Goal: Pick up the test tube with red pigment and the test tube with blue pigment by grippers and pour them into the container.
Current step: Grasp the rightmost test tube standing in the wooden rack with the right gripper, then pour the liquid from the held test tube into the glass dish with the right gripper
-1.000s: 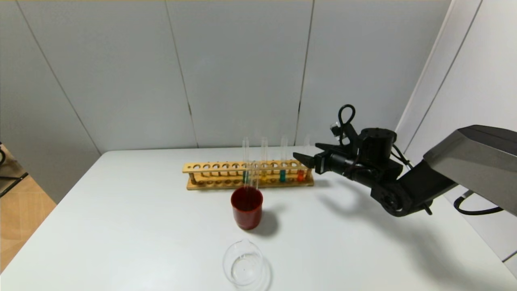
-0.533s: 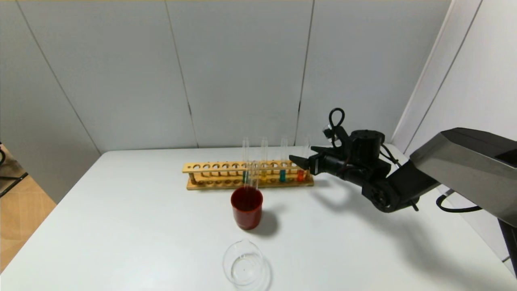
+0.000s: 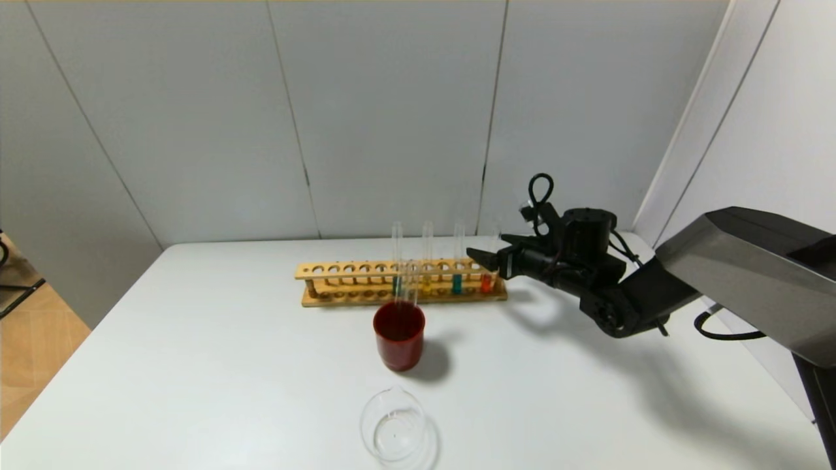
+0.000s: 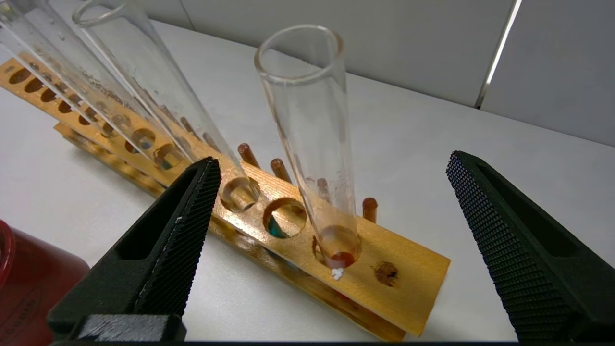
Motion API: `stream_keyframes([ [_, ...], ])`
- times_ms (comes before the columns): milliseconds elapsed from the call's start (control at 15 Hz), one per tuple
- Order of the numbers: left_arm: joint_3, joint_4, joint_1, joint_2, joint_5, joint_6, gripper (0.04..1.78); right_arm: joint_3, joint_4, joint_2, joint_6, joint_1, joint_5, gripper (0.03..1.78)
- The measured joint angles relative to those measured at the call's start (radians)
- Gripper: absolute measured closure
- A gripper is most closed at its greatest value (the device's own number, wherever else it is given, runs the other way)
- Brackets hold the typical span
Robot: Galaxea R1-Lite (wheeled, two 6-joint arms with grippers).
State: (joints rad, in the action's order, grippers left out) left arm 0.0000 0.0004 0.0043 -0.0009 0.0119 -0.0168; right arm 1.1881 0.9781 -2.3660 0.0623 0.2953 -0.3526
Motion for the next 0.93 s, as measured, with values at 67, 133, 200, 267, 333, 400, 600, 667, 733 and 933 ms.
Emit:
stream_keyframes([
  [67, 0.000, 0.000, 0.000, 0.000, 0.000, 0.000, 0.07, 0.006, -0.007, 0.000, 0.000, -0.001, 0.001, 0.16],
  [133, 0.000, 0.000, 0.000, 0.000, 0.000, 0.000, 0.07, 0.012, -0.016, -0.001, 0.001, -0.004, 0.003, 0.23],
  [200, 0.000, 0.000, 0.000, 0.000, 0.000, -0.001, 0.07, 0.019, -0.022, -0.002, 0.001, -0.008, 0.004, 0.34],
  [267, 0.000, 0.000, 0.000, 0.000, 0.000, -0.001, 0.07, 0.025, -0.022, -0.005, 0.001, -0.010, 0.007, 0.45],
  [333, 0.000, 0.000, 0.000, 0.000, 0.000, -0.001, 0.07, 0.031, -0.022, -0.008, 0.002, -0.010, 0.008, 0.60],
  [400, 0.000, 0.000, 0.000, 0.000, 0.000, -0.001, 0.07, 0.035, -0.025, -0.010, 0.001, -0.010, 0.008, 0.79],
  [600, 0.000, 0.000, 0.000, 0.000, 0.000, 0.000, 0.07, 0.043, -0.028, -0.014, 0.001, -0.009, 0.010, 1.32],
  [667, 0.000, 0.000, 0.000, 0.000, 0.000, -0.001, 0.07, 0.044, -0.026, -0.015, 0.001, -0.008, 0.011, 1.43],
  [733, 0.000, 0.000, -0.001, 0.000, 0.000, -0.001, 0.07, 0.045, -0.025, -0.016, 0.001, -0.007, 0.012, 1.46],
  [933, 0.000, 0.000, 0.000, 0.000, 0.000, -0.001, 0.07, 0.046, -0.022, -0.018, -0.001, -0.002, 0.014, 1.46],
])
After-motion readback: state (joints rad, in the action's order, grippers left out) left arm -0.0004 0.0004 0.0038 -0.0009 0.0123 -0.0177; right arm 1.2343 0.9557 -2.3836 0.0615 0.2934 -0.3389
